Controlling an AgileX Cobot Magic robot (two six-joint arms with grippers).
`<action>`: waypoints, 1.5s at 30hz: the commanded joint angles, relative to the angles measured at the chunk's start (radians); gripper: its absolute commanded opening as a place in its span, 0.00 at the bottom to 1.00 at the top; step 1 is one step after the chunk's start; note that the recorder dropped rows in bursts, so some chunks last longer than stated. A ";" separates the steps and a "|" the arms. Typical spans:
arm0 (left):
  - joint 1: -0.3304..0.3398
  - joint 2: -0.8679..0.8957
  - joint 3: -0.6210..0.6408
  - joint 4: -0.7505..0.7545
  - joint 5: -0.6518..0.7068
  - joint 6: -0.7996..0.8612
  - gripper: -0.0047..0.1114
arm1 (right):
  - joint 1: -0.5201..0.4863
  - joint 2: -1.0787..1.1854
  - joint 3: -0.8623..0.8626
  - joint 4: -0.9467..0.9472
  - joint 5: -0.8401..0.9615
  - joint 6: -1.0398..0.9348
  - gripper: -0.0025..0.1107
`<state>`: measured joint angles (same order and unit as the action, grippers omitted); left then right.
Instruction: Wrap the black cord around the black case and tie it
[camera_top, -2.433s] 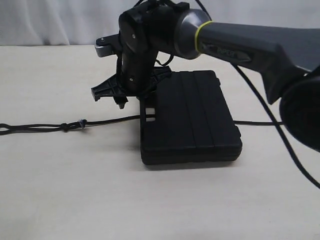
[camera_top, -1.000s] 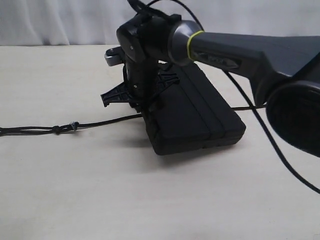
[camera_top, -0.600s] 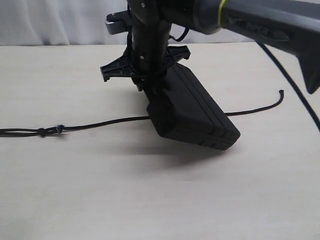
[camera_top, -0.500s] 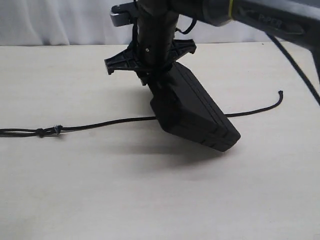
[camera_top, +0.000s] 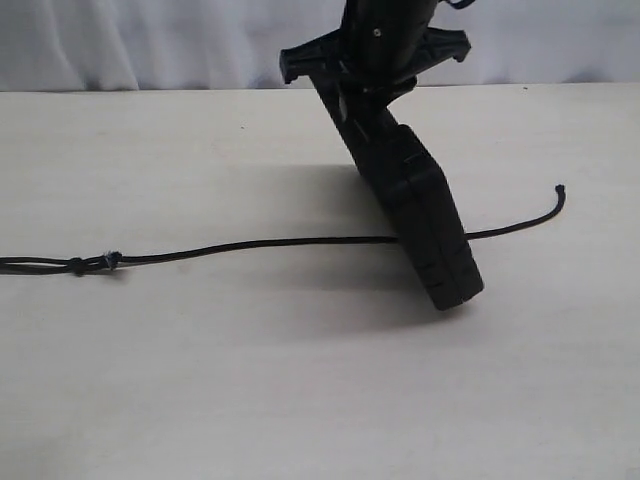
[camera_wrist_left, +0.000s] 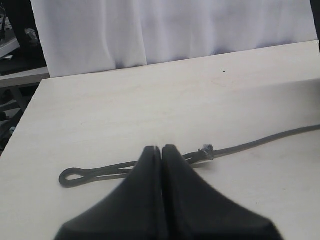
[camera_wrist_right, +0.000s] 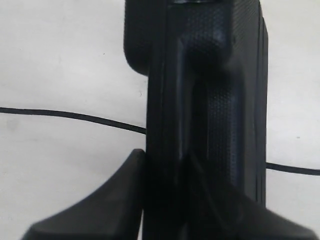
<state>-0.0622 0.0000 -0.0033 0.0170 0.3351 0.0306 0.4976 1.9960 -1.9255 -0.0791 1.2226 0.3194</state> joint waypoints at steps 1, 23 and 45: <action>-0.008 0.000 0.003 0.000 -0.013 -0.002 0.04 | -0.084 -0.025 -0.005 0.049 -0.002 -0.067 0.06; -0.008 0.000 0.003 0.000 -0.011 -0.002 0.04 | -0.205 0.071 -0.003 -0.173 -0.002 -0.262 0.06; -0.008 0.000 0.003 0.000 -0.013 -0.002 0.04 | -0.205 0.069 -0.005 -0.131 -0.002 -0.313 0.06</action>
<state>-0.0622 0.0000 -0.0033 0.0170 0.3351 0.0306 0.3026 2.0285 -1.9453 -0.2258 1.2049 0.0402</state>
